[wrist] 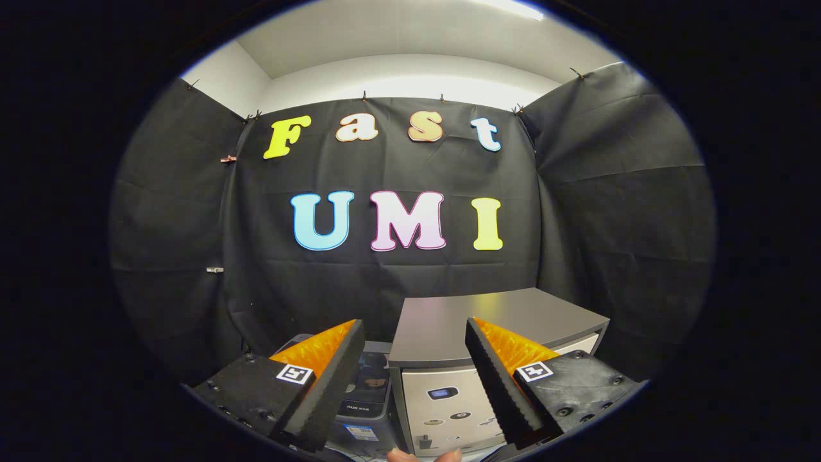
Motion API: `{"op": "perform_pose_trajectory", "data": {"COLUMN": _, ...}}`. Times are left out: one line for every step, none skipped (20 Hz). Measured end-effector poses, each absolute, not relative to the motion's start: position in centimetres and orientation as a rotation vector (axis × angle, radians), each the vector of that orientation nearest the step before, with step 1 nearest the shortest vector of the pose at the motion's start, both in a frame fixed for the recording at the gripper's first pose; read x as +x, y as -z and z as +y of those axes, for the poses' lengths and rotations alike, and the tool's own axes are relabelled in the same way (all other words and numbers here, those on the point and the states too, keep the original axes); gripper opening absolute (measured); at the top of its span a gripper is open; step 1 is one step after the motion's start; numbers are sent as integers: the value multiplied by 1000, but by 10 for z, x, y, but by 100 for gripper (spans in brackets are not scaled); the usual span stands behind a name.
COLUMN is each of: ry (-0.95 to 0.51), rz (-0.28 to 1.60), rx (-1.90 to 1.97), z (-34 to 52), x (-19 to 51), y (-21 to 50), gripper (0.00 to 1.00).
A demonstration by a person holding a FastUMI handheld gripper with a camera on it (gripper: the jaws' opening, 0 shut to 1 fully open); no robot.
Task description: Put the clothes into the washing machine and then close the washing machine lid.
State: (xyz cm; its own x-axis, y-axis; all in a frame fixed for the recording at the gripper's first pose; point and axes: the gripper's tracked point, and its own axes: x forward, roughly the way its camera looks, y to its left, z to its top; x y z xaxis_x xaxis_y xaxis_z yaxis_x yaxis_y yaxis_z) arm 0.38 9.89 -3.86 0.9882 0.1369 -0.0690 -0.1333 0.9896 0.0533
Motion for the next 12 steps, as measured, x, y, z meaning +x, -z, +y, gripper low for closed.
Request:
{"op": "perform_pose_trajectory", "data": {"ry": -131, "rz": 70, "rx": 50, "z": 97, "x": 4, "y": 37, "gripper": 99}}
{"op": "perform_pose_trajectory", "data": {"ry": -127, "rz": 68, "rx": 54, "z": 95, "x": 3, "y": 36, "gripper": 99}}
{"op": "perform_pose_trajectory", "data": {"ry": -125, "rz": 68, "rx": 58, "z": 94, "x": 2, "y": 36, "gripper": 99}}
{"op": "perform_pose_trajectory", "data": {"ry": -122, "rz": 69, "rx": 59, "z": 93, "x": 3, "y": 36, "gripper": 99}}
{"op": "perform_pose_trajectory", "data": {"ry": -121, "rz": 70, "rx": 59, "z": 93, "x": 3, "y": 37, "gripper": 99}}
{"op": "perform_pose_trajectory", "data": {"ry": -119, "rz": 69, "rx": 59, "z": 93, "x": 3, "y": 37, "gripper": 99}}
{"op": "perform_pose_trajectory", "data": {"ry": -120, "rz": 68, "rx": 58, "z": 93, "x": 2, "y": 36, "gripper": 99}}
{"op": "perform_pose_trajectory", "data": {"ry": -119, "rz": 69, "rx": 58, "z": 94, "x": 2, "y": 37, "gripper": 99}}
{"op": "perform_pose_trajectory", "data": {"ry": -117, "rz": 70, "rx": 57, "z": 94, "x": 3, "y": 37, "gripper": 99}}
{"op": "perform_pose_trajectory", "data": {"ry": -119, "rz": 71, "rx": 55, "z": 94, "x": 2, "y": 37, "gripper": 99}}
{"op": "perform_pose_trajectory", "data": {"ry": -120, "rz": 73, "rx": 54, "z": 95, "x": 0, "y": 38, "gripper": 99}}
{"op": "perform_pose_trajectory", "data": {"ry": -122, "rz": 73, "rx": 54, "z": 96, "x": 0, "y": 38, "gripper": 99}}
